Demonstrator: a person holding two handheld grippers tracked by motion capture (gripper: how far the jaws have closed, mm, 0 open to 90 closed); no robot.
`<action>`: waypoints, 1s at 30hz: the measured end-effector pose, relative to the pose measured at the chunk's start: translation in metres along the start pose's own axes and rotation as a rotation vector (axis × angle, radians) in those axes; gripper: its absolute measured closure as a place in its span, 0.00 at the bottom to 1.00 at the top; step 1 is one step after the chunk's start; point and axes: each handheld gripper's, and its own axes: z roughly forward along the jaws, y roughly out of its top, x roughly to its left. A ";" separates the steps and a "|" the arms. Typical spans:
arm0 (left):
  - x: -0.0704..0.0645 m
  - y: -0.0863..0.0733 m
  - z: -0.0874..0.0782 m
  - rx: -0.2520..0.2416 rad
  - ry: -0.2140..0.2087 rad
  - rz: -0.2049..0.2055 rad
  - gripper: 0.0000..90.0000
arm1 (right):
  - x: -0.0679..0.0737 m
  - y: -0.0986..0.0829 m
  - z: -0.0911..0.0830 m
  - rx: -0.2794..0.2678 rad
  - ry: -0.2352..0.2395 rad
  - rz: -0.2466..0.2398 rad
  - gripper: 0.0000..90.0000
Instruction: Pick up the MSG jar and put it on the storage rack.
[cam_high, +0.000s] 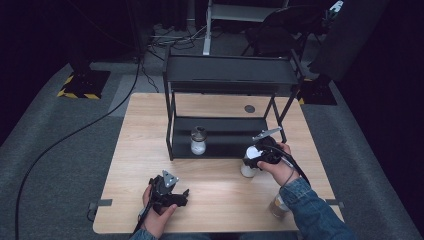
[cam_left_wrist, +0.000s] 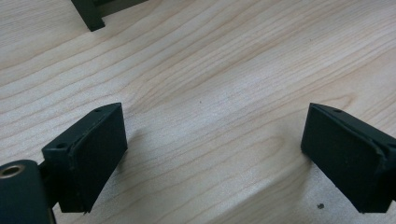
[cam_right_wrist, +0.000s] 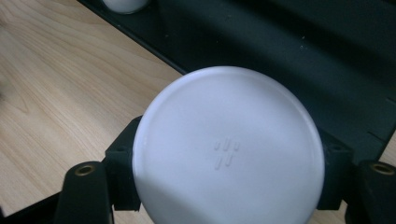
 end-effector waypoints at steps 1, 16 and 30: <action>0.000 0.000 0.000 0.000 0.000 0.000 0.08 | -0.001 0.000 0.000 0.000 0.000 0.002 0.34; 0.000 0.000 0.000 0.000 -0.001 0.001 0.08 | 0.000 0.009 -0.021 -0.052 -0.017 -0.009 0.34; 0.000 0.000 0.000 0.000 -0.001 0.001 0.08 | 0.001 0.024 -0.041 -0.062 -0.039 -0.028 0.34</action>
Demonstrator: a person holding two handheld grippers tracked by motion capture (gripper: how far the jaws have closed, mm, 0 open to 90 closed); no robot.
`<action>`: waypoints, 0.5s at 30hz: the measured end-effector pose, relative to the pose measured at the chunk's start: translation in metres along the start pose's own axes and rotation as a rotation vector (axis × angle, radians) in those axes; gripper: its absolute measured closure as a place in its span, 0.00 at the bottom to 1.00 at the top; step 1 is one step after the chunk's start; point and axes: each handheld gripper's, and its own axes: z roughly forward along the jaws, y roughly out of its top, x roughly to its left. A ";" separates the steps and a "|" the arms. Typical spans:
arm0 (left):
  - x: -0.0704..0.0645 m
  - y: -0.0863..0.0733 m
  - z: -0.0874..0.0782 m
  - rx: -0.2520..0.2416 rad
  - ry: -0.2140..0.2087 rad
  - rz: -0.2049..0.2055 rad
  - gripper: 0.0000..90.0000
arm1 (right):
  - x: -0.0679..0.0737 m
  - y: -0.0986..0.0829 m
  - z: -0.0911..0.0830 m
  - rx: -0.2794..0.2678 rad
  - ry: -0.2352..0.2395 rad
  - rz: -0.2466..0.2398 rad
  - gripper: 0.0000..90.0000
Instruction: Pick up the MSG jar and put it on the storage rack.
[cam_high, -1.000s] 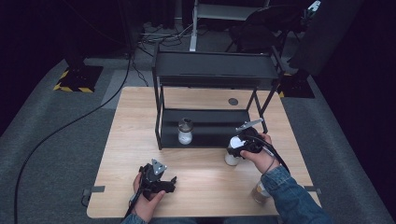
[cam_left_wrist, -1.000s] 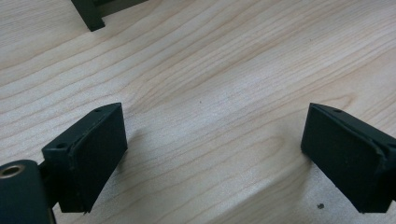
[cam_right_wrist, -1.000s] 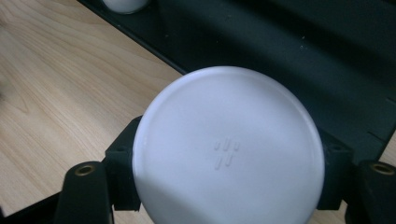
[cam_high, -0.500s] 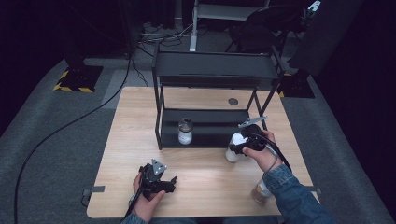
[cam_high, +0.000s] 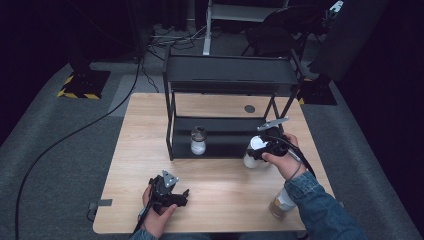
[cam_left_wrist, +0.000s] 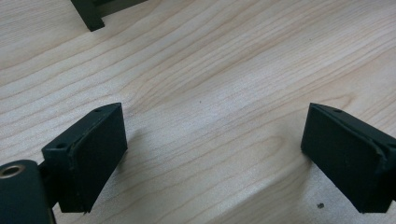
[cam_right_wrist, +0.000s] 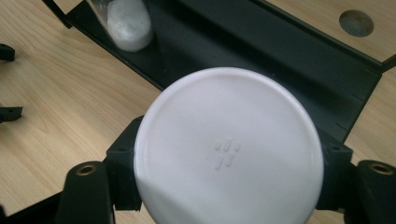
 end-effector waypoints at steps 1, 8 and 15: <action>0.000 0.000 0.000 0.000 0.000 0.000 0.08 | 0.000 0.002 -0.002 -0.002 -0.001 -0.002 0.34; 0.000 0.000 0.000 0.000 -0.001 0.001 0.08 | 0.000 0.011 -0.008 -0.008 -0.010 -0.010 0.34; 0.000 0.000 0.000 0.000 -0.001 0.001 0.08 | -0.001 0.017 -0.011 -0.015 -0.014 -0.015 0.34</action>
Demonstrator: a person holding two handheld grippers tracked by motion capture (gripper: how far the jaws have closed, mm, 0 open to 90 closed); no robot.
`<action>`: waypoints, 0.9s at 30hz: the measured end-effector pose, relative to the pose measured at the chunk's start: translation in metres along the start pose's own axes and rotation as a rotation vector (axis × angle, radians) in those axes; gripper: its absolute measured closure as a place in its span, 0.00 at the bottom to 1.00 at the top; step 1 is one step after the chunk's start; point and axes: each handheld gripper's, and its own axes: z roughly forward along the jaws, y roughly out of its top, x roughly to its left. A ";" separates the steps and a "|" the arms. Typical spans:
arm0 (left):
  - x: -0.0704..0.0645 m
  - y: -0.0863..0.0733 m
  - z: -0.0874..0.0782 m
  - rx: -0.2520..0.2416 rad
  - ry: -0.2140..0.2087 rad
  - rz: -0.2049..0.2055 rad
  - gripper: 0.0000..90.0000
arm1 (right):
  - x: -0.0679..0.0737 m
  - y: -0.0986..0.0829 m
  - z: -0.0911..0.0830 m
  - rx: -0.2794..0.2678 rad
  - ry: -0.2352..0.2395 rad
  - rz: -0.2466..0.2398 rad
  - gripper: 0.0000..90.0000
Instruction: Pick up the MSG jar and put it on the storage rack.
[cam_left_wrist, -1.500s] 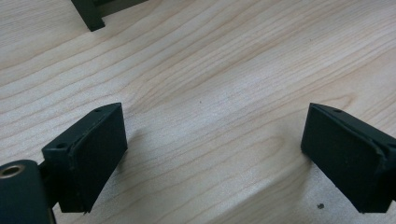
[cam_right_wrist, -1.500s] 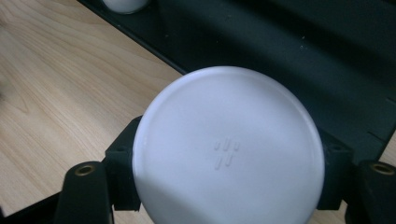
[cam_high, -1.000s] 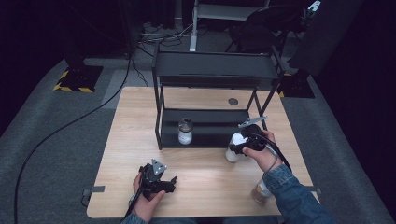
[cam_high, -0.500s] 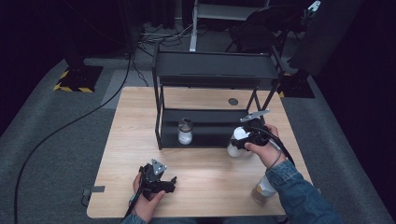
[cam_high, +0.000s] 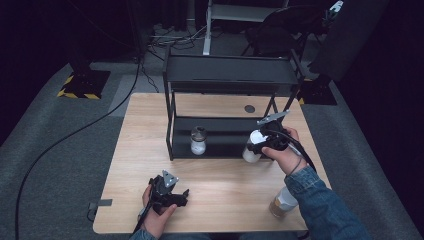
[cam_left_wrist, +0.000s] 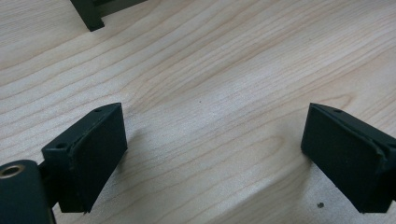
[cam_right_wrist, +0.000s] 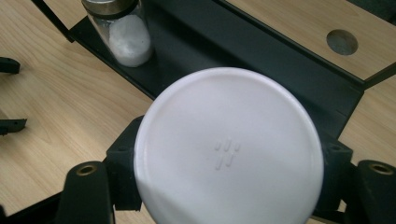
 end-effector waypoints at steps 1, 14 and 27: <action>0.000 0.000 0.000 0.000 0.000 0.000 0.08 | 0.000 0.001 0.000 -0.001 0.000 0.000 0.34; 0.000 0.000 0.000 0.000 -0.002 0.000 0.07 | 0.002 0.015 -0.007 -0.012 -0.005 -0.015 0.34; 0.000 0.000 0.000 0.000 -0.003 0.001 0.07 | 0.005 0.032 -0.008 -0.014 -0.010 -0.029 0.34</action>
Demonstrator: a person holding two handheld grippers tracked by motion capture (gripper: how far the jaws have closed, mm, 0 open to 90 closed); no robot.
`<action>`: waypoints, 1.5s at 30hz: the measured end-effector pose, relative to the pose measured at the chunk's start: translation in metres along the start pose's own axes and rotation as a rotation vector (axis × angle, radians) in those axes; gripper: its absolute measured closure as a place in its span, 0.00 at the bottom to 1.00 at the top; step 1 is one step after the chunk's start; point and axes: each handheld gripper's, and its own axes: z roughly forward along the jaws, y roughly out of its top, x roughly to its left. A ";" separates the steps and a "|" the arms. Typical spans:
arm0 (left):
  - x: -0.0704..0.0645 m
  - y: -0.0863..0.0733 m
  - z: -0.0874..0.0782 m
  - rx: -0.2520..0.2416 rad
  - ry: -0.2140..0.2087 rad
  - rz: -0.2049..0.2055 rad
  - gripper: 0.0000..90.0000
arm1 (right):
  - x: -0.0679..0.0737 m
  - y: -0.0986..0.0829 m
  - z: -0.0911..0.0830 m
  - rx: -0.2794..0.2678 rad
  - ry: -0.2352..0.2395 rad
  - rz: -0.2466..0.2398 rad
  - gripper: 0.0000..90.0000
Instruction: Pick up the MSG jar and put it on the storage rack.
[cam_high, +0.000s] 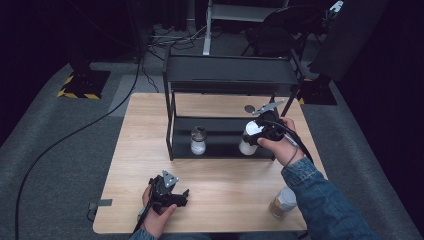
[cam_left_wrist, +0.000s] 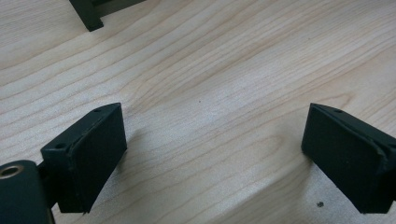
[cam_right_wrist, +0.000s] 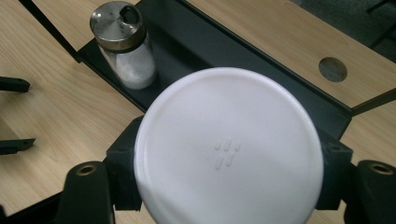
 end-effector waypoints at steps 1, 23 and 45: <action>0.000 0.000 0.000 0.000 0.000 0.000 0.07 | 0.000 0.001 0.000 0.000 -0.001 0.002 0.34; 0.000 0.000 0.001 0.002 -0.003 0.003 0.06 | 0.005 0.022 0.015 -0.015 0.003 -0.016 0.34; 0.001 0.001 0.001 0.012 0.002 0.004 0.03 | 0.016 0.041 0.045 0.014 0.029 -0.044 0.34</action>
